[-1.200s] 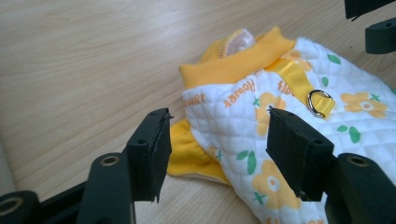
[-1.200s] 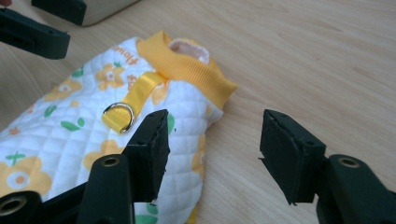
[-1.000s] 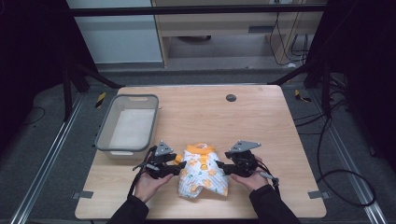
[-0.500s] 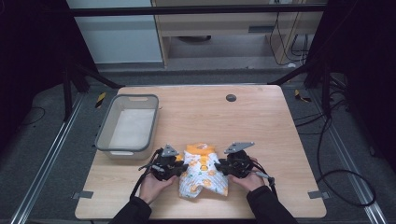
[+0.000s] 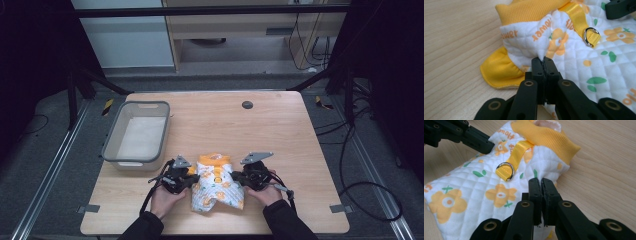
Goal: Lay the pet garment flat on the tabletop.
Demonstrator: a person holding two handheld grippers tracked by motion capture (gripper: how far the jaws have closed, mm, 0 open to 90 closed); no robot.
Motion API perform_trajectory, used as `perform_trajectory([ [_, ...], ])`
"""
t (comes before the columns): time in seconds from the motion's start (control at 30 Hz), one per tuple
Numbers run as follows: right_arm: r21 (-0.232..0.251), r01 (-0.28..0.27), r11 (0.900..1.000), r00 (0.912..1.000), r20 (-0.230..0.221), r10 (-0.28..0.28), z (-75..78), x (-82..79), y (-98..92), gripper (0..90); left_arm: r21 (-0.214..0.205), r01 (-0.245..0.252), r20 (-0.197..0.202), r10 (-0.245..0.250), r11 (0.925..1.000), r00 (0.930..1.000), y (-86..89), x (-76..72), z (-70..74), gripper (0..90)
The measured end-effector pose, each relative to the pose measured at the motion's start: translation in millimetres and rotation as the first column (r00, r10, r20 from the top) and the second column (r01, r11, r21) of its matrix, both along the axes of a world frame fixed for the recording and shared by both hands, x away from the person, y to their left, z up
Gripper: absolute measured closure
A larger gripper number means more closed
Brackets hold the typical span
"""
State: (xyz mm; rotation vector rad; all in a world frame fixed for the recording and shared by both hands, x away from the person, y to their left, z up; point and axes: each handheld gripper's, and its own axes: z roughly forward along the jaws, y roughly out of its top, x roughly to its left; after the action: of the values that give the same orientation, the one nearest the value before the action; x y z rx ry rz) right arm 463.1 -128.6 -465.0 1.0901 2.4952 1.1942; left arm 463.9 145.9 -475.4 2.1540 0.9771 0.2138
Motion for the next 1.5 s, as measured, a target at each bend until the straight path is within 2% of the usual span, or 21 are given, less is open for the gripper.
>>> perform_trajectory([
  [0.23,0.037,0.002,0.9993,0.9997,0.026,-0.003,7.1,-4.3,-3.6,87.0,-0.047,-0.004,0.058,0.006,0.9989,0.9983,7.1,-8.9,18.1,89.7],
  [0.27,0.043,-0.005,0.9990,0.9991,0.042,0.003,9.7,-6.2,-4.2,87.0,-0.057,0.001,0.073,0.004,0.9984,0.9973,8.7,-11.6,23.2,89.7],
  [0.5,0.080,-0.016,0.9967,0.9972,0.075,0.010,19.1,-12.9,-6.8,87.0,-0.087,0.007,0.103,0.002,0.9962,0.9947,12.2,-18.4,35.2,89.7],
  [0.73,0.122,-0.024,0.9922,0.9934,0.114,0.010,33.4,-19.1,-10.4,87.2,-0.125,0.018,0.150,0.001,0.9919,0.9887,14.0,-26.2,52.9,89.8],
  [1.0,0.167,-0.030,0.9855,0.9878,0.156,0.004,59.2,-24.4,-15.4,86.9,-0.165,0.049,0.208,-0.014,0.9851,0.9781,13.5,-30.5,83.8,89.8],
  [1.07,0.178,-0.026,0.9838,0.9863,0.165,-0.004,64.6,-23.1,-15.5,86.9,-0.168,0.050,0.216,-0.013,0.9845,0.9763,12.4,-27.5,89.8,89.7],
  [1.17,0.176,-0.006,0.9843,0.9849,0.171,-0.025,69.4,-14.3,-13.8,86.6,-0.151,0.038,0.230,-0.003,0.9878,0.9731,8.3,-16.2,96.8,89.7],
  [1.27,0.171,0.049,0.9841,0.9801,0.182,-0.080,68.0,3.9,-10.1,86.4,-0.131,0.004,0.241,0.028,0.9913,0.9701,3.0,4.9,96.9,89.6],
  [1.37,0.140,0.118,0.9831,0.9719,0.187,-0.143,58.3,25.0,-3.2,86.1,-0.127,-0.052,0.239,0.082,0.9905,0.9676,-3.3,28.0,88.5,89.4],
  [1.43,0.105,0.180,0.9780,0.9579,0.207,-0.199,46.5,38.0,2.1,84.8,-0.110,-0.103,0.256,0.128,0.9886,0.9581,-7.1,39.8,80.4,87.9],
  [1.47,0.094,0.195,0.9763,0.9550,0.209,-0.211,42.9,41.6,3.3,83.1,-0.103,-0.131,0.265,0.154,0.9860,0.9518,-8.3,44.7,76.4,84.1],
  [1.5,0.067,0.228,0.9713,0.9483,0.211,-0.237,35.0,47.5,5.2,78.3,-0.095,-0.163,0.270,0.183,0.9821,0.9452,-8.4,48.5,73.5,71.0],
])
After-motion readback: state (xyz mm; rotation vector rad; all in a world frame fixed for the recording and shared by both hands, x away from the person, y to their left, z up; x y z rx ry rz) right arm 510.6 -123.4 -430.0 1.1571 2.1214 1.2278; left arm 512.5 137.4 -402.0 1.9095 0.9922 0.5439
